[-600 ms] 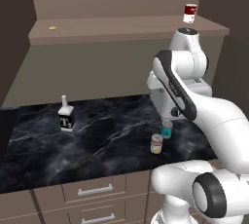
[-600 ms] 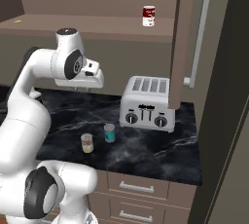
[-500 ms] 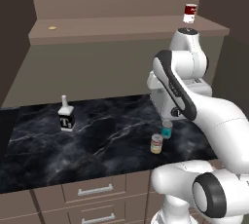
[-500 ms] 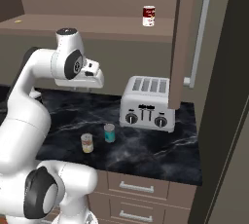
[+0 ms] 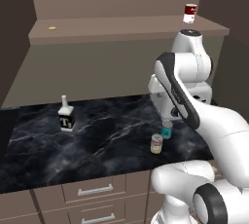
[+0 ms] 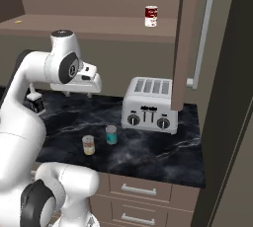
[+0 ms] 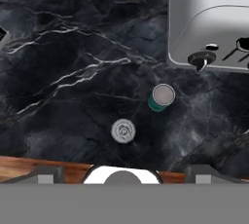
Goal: Pick the cans from the counter and place them in their designated side in the cabinet.
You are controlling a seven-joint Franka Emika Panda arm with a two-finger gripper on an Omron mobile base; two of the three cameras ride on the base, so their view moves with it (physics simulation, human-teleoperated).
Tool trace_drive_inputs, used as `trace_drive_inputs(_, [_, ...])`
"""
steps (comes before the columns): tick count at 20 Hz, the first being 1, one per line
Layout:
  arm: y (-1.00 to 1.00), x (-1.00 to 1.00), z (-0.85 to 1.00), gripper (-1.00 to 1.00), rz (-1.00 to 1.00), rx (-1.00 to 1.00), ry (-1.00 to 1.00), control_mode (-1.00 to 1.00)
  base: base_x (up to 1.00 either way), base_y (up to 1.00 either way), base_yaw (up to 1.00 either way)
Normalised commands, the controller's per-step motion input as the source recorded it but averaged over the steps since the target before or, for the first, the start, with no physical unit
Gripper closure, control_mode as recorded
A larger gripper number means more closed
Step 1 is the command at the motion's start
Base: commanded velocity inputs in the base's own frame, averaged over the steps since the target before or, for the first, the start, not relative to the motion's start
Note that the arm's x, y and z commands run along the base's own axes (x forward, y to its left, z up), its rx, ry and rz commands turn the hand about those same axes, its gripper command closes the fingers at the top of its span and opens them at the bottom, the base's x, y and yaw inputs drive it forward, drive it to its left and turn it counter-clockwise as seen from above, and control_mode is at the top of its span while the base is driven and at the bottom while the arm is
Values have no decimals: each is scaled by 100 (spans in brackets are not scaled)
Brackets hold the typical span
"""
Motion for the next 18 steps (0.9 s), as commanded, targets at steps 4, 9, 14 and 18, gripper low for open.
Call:
trace_drive_inputs(4, [0, -31, -19, -100, 0, -2, 0, -100, 0, 0, 0])
trace_drive_inputs(9, [0, -22, -30, -100, 0, -3, 0, -100, 0, 0, 0])
trace_drive_inputs(14, [3, -9, -30, -100, 0, -1, 0, -100, 0, 0, 0])
trace_drive_inputs(18, [4, 0, -17, -100, 0, 1, 0, -100, 0, 0, 0])
